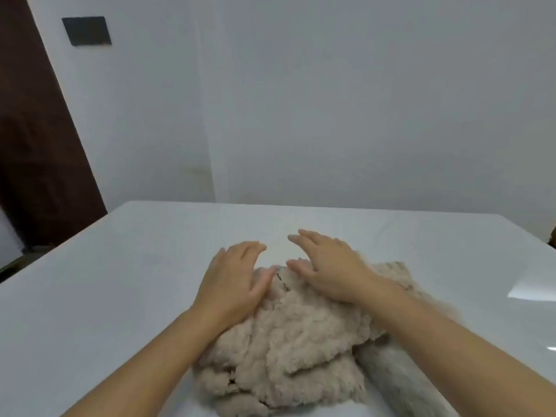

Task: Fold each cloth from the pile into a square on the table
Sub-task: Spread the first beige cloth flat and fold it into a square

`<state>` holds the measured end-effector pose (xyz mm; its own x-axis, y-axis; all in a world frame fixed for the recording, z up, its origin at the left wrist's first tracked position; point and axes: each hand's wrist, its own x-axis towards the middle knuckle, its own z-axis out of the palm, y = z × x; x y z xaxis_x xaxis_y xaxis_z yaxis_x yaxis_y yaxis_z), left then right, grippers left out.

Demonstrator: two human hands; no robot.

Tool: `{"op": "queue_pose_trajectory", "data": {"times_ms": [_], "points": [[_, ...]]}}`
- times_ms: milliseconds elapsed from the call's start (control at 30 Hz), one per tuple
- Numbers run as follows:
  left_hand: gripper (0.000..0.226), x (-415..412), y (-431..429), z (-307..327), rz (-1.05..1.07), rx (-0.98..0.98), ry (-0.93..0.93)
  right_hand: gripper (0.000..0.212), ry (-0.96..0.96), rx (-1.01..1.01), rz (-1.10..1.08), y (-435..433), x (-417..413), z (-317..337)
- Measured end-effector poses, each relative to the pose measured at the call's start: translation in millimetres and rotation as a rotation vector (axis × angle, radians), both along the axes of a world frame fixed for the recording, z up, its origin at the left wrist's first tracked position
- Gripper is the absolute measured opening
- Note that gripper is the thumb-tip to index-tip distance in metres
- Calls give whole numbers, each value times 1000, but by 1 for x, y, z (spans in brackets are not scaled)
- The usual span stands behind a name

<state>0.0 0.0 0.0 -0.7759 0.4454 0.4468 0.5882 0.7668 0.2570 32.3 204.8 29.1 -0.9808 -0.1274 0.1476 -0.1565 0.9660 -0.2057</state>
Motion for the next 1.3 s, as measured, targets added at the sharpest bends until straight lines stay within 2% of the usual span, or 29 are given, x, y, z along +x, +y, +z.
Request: {"op": "queue_pose_trajectory", "data": {"times_ms": [67, 133, 167, 300, 400, 500, 567, 667, 733, 833, 1067, 1300], "points": [[67, 11, -1, -11, -66, 22, -216, 64, -127, 49, 18, -3, 12, -9], [66, 15, -2, -28, -97, -92, -319, 62, -216, 132, 17, -4, 17, -30], [64, 13, -1, -37, -96, -148, -340, 56, -195, 167, 9, -4, 15, -40], [44, -12, 10, -49, -28, -144, -251, 32, 16, 189, -5, -4, -8, -61], [36, -42, 24, -51, 16, -120, -198, 29, 106, 143, -42, -2, -40, -67], [44, -61, 33, -41, 91, -149, -194, 43, 45, 184, -126, 3, -60, -56], [61, -57, 30, -33, 114, -117, -272, 60, -70, 180, -200, 12, -52, -46], [88, -29, 17, -23, 35, -74, -433, 84, -181, 187, -408, 38, -17, -32], [99, -9, 17, -27, 2, -156, -480, 91, -263, 143, -515, 54, 7, -33], [101, -3, 29, -48, 39, -248, -412, 92, -376, -25, -528, 56, 21, -53], [91, -48, 51, -69, 148, -291, -224, 71, -52, 122, -493, 29, -34, -83], [85, -119, 58, -67, 190, -262, -195, 66, 6, 127, -496, 26, -106, -80]]}}
